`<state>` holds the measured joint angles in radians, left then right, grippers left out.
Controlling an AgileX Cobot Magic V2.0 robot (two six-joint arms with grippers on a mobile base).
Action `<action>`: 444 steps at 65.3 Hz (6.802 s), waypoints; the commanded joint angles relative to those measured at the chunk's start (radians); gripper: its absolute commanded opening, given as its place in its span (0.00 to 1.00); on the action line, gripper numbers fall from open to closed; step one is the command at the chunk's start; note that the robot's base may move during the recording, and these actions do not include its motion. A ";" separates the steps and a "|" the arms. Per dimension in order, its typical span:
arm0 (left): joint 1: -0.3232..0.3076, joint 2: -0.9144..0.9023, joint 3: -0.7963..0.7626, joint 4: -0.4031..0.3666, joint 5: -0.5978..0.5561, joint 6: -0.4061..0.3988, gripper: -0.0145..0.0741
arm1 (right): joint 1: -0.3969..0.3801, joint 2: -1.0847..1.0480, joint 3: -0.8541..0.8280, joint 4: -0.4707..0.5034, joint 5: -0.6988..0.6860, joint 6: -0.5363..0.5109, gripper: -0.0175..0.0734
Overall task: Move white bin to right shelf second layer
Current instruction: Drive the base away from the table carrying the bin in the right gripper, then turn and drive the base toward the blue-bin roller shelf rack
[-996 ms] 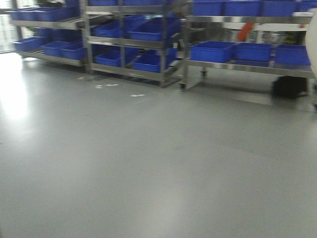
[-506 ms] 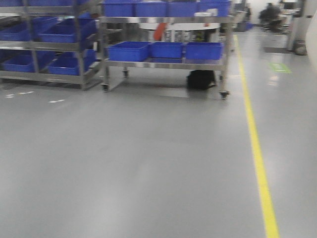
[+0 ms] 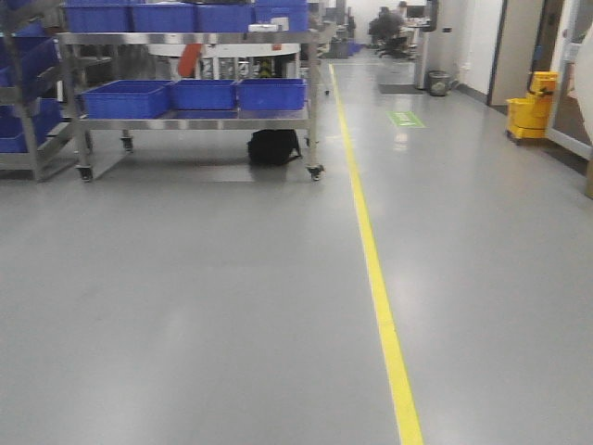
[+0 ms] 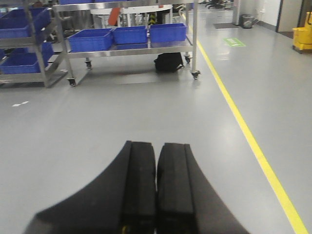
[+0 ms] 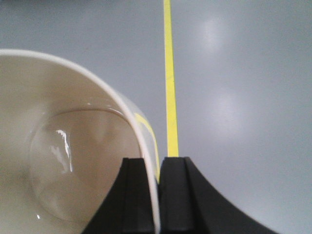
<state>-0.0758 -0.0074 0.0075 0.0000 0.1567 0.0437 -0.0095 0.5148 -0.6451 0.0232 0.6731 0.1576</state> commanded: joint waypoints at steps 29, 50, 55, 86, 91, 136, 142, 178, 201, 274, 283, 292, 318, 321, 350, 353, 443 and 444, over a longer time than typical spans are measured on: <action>-0.004 -0.016 0.037 0.000 -0.083 -0.005 0.26 | -0.005 0.000 -0.028 -0.002 -0.090 -0.002 0.25; -0.004 -0.016 0.037 0.000 -0.083 -0.005 0.26 | -0.005 0.000 -0.028 -0.002 -0.090 -0.002 0.25; -0.004 -0.016 0.037 0.000 -0.083 -0.005 0.26 | -0.005 0.000 -0.028 -0.002 -0.090 -0.002 0.25; -0.004 -0.016 0.037 0.000 -0.083 -0.005 0.26 | -0.005 0.000 -0.028 -0.002 -0.090 -0.002 0.25; -0.004 -0.016 0.037 0.000 -0.083 -0.005 0.26 | -0.005 0.000 -0.028 -0.002 -0.090 -0.002 0.25; -0.004 -0.016 0.037 0.000 -0.083 -0.005 0.26 | -0.005 0.000 -0.028 -0.002 -0.090 -0.002 0.25; -0.004 -0.016 0.037 0.000 -0.083 -0.005 0.26 | -0.005 0.000 -0.028 -0.002 -0.090 -0.002 0.25; -0.004 -0.016 0.037 0.000 -0.083 -0.005 0.26 | -0.005 0.000 -0.028 -0.002 -0.090 -0.002 0.25; -0.004 -0.016 0.037 0.000 -0.083 -0.005 0.26 | -0.005 0.000 -0.028 -0.002 -0.090 -0.002 0.25; -0.004 -0.016 0.037 0.000 -0.083 -0.005 0.26 | -0.005 0.000 -0.028 -0.002 -0.091 -0.002 0.25; -0.004 -0.016 0.037 0.000 -0.083 -0.005 0.26 | -0.005 0.000 -0.028 -0.002 -0.091 -0.002 0.25; -0.004 -0.016 0.037 0.000 -0.083 -0.005 0.26 | -0.005 0.000 -0.028 -0.002 -0.091 -0.002 0.25; -0.004 -0.016 0.037 0.000 -0.083 -0.005 0.26 | -0.005 0.000 -0.028 -0.002 -0.092 -0.002 0.25; -0.004 -0.016 0.037 0.000 -0.083 -0.005 0.26 | -0.005 0.000 -0.028 -0.002 -0.092 -0.002 0.25; -0.004 -0.016 0.037 0.000 -0.083 -0.005 0.26 | -0.005 0.000 -0.028 -0.002 -0.092 -0.002 0.25; -0.004 -0.016 0.037 0.000 -0.083 -0.005 0.26 | -0.005 0.000 -0.028 -0.002 -0.092 -0.002 0.25; -0.004 -0.016 0.037 0.000 -0.083 -0.005 0.26 | -0.005 0.000 -0.028 -0.002 -0.092 -0.002 0.25; -0.004 -0.016 0.037 0.000 -0.083 -0.005 0.26 | -0.005 0.000 -0.028 -0.002 -0.092 -0.002 0.25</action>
<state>-0.0758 -0.0074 0.0075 0.0000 0.1567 0.0437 -0.0095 0.5148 -0.6451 0.0232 0.6731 0.1576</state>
